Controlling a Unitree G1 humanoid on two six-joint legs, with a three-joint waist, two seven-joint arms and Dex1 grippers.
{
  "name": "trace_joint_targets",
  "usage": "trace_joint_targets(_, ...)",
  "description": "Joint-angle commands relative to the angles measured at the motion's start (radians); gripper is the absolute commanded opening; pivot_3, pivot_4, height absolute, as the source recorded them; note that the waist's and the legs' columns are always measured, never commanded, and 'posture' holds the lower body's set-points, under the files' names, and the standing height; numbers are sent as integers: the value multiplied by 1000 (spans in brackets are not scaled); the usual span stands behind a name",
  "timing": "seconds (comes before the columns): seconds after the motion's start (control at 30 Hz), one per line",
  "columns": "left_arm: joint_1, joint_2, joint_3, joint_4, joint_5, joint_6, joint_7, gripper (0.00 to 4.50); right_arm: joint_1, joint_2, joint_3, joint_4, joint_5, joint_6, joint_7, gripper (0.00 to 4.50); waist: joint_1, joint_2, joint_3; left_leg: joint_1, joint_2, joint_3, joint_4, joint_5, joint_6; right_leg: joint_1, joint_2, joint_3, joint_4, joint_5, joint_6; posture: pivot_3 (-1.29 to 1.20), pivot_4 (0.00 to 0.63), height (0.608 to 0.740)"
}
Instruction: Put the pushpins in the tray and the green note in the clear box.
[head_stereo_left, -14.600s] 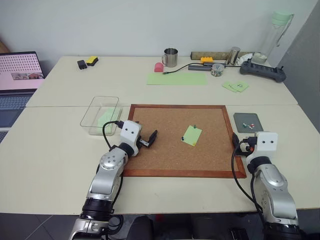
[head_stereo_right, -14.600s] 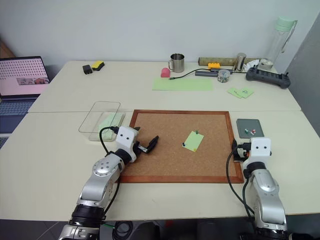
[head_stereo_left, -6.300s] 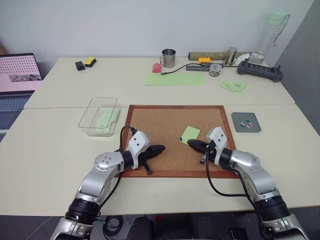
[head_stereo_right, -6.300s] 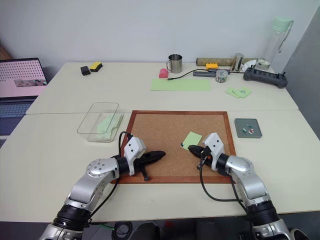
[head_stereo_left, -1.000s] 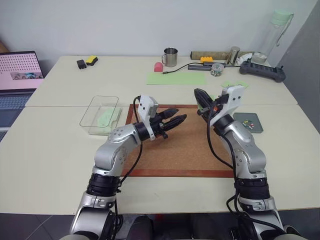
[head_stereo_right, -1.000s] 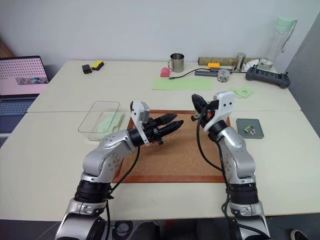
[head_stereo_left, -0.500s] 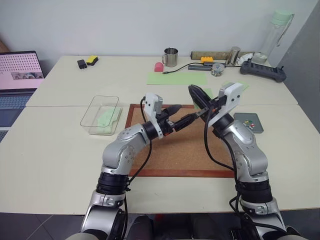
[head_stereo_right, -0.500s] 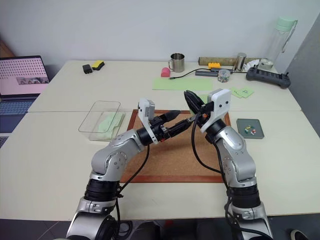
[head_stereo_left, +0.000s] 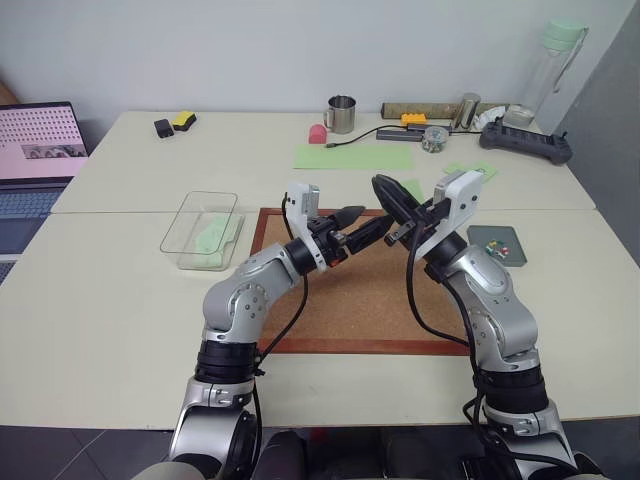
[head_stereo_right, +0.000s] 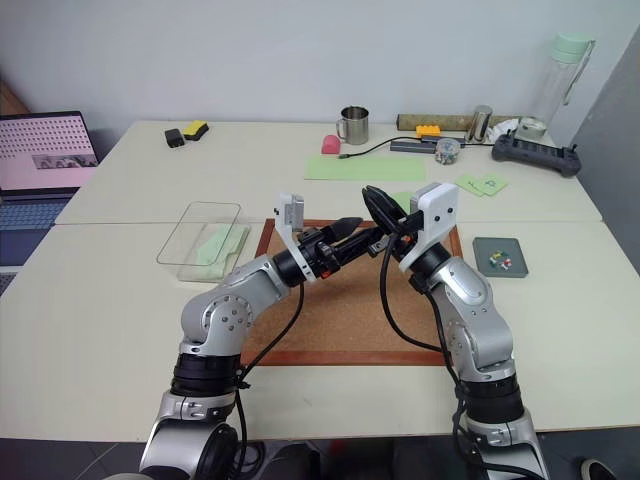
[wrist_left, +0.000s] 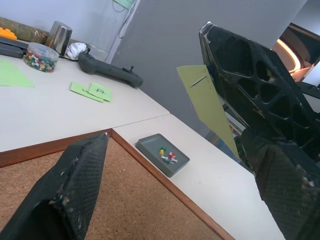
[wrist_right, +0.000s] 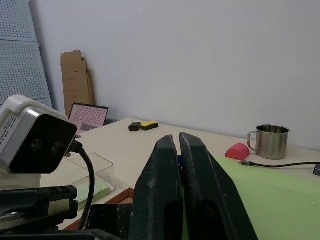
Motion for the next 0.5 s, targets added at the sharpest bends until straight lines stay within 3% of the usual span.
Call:
trace_joint_targets(0.03,-14,-13,-15,-36,-15,-11,-9,4492,-8,2,13,-49,4,-15,11,0,0,0,0,0,0,0,0,0,0,0,0,0,0,0,0,0,150,740)
trace_joint_targets(0.2,-18,-23,-12,-33,-16,-21,-6,4492,-5,6,32,-60,4,-12,14,0,0,0,0,0,0,0,0,0,0,0,0,0,0,0,0,0,150,740)
trace_joint_targets(0.33,-20,-29,-6,-31,-19,-30,-5,3878,5,8,44,-67,1,-12,14,0,0,0,0,0,0,0,0,0,0,0,0,0,0,0,0,0,150,740)
trace_joint_targets(0.5,-22,-30,-1,-31,-19,-30,-6,2728,8,8,53,-68,2,-13,12,0,0,0,0,0,0,0,0,0,0,0,0,0,0,0,0,0,150,740)
